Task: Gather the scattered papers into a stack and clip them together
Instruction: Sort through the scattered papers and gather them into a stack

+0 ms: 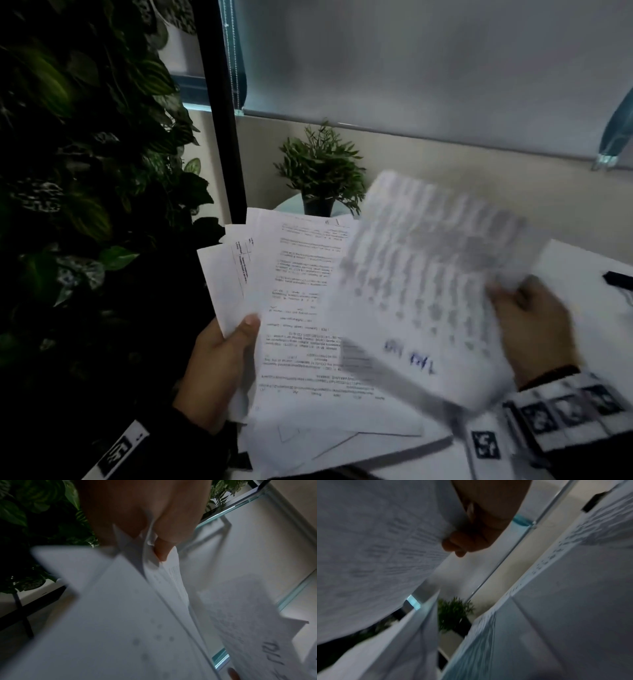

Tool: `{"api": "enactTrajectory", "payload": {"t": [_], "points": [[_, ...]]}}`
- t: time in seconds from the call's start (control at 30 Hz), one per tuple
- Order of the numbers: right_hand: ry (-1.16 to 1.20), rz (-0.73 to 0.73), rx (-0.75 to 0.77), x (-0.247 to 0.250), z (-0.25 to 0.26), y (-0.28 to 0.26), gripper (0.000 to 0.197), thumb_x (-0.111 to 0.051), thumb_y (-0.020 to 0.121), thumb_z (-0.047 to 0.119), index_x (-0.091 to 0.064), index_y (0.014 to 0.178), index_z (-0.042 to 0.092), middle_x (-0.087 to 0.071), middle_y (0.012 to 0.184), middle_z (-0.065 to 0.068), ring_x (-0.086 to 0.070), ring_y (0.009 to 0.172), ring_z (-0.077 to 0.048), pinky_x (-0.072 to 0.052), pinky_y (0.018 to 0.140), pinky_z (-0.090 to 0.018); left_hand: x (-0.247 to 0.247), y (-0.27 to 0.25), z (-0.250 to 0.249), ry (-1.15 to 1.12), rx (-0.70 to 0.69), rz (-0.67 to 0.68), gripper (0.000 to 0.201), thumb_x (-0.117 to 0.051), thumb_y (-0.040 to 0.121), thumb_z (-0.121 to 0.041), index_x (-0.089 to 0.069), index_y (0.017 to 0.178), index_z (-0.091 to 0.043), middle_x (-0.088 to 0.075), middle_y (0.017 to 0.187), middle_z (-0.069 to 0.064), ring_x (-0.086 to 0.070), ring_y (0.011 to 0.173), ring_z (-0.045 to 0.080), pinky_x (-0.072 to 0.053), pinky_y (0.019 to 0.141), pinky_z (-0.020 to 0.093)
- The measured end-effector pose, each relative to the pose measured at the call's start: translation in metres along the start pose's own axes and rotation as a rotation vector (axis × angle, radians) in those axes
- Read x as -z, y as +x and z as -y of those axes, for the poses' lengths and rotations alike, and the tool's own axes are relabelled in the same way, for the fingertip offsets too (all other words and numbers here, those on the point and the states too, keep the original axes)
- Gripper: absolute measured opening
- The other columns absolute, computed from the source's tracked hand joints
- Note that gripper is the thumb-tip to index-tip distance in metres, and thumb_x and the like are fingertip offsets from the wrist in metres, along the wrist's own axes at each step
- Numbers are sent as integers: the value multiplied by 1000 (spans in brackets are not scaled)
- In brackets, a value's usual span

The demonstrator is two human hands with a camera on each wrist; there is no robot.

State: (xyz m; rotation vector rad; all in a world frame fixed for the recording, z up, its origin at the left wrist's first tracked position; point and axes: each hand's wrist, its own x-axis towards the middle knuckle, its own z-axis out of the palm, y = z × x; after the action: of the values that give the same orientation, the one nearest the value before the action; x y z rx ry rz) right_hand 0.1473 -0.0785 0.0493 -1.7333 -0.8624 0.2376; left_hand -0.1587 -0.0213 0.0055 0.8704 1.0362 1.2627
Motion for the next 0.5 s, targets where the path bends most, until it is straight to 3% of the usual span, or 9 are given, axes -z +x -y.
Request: {"api": "enactTrajectory", "payload": {"t": [0.07, 0.13, 0.17, 0.23, 0.3, 0.33, 0.4, 0.43, 0.5], "points": [[42, 196, -22, -21, 2, -19, 20, -54, 94, 16, -51, 75, 15, -55, 69, 3, -54, 62, -14, -37, 51, -8, -5, -4, -3, -11, 36, 72, 26, -47, 95, -10, -61, 118, -9, -72, 106, 11, -69, 99, 29, -56, 84, 41], [211, 393, -178, -40, -1, -32, 8, -55, 93, 20, -52, 98, 14, -65, 89, -2, -67, 76, -17, -52, 62, -19, -5, -7, -6, -13, 76, 135, 22, -47, 95, -15, -64, 108, -12, -76, 89, 6, -73, 79, 18, -59, 62, 30], [301, 465, -263, -46, -2, -37, 21, -57, 92, 20, -49, 110, 14, -66, 100, -6, -69, 84, -18, -57, 70, -30, -5, -10, -6, -43, 116, 160, 23, -48, 94, -22, -66, 107, -14, -76, 87, 5, -73, 77, 19, -59, 63, 33], [341, 543, -265, -50, -1, -40, 33, -61, 89, 17, -49, 120, 16, -67, 112, -9, -69, 94, -23, -56, 81, -46, -6, -15, -9, -145, 195, 236, 47, -54, 84, -49, -65, 115, -16, -74, 103, 10, -70, 94, 29, -56, 80, 44], [313, 499, -99, -47, 11, -42, 26, -60, 89, 13, -59, 114, 21, -72, 106, -2, -70, 93, -19, -56, 82, -45, -8, -16, -7, -136, 141, 234, 76, -67, 60, -70, -62, 121, -24, -70, 117, 4, -65, 109, 26, -54, 86, 43], [324, 442, -23, -44, 21, -44, 22, -60, 89, 12, -63, 108, 24, -73, 101, 2, -71, 90, -16, -57, 79, -41, -9, -16, -7, -75, 40, 225, 79, -73, 56, -68, -60, 123, -27, -69, 118, -2, -65, 110, 19, -55, 85, 36], [410, 325, 118, -37, 39, -44, 18, -60, 87, 17, -63, 100, 29, -74, 94, 11, -70, 85, -9, -58, 72, -28, -14, -16, -14, 115, -204, 209, 52, -71, 77, -37, -55, 125, -25, -70, 116, -8, -66, 106, 9, -55, 82, 23], [433, 278, 195, -34, 48, -45, 16, -59, 86, 21, -62, 98, 31, -72, 92, 18, -69, 84, -3, -56, 70, -20, -15, -15, -17, 187, -299, 175, 40, -64, 85, -18, -54, 124, -22, -70, 113, -7, -66, 105, 9, -55, 81, 20], [445, 242, 308, -31, 62, -47, 17, -54, 87, 25, -56, 99, 36, -68, 93, 29, -65, 88, 7, -50, 71, -9, -18, -17, -22, 239, -421, 116, 35, -53, 91, -3, -52, 123, -18, -71, 107, 1, -67, 101, 17, -56, 79, 22]]}}
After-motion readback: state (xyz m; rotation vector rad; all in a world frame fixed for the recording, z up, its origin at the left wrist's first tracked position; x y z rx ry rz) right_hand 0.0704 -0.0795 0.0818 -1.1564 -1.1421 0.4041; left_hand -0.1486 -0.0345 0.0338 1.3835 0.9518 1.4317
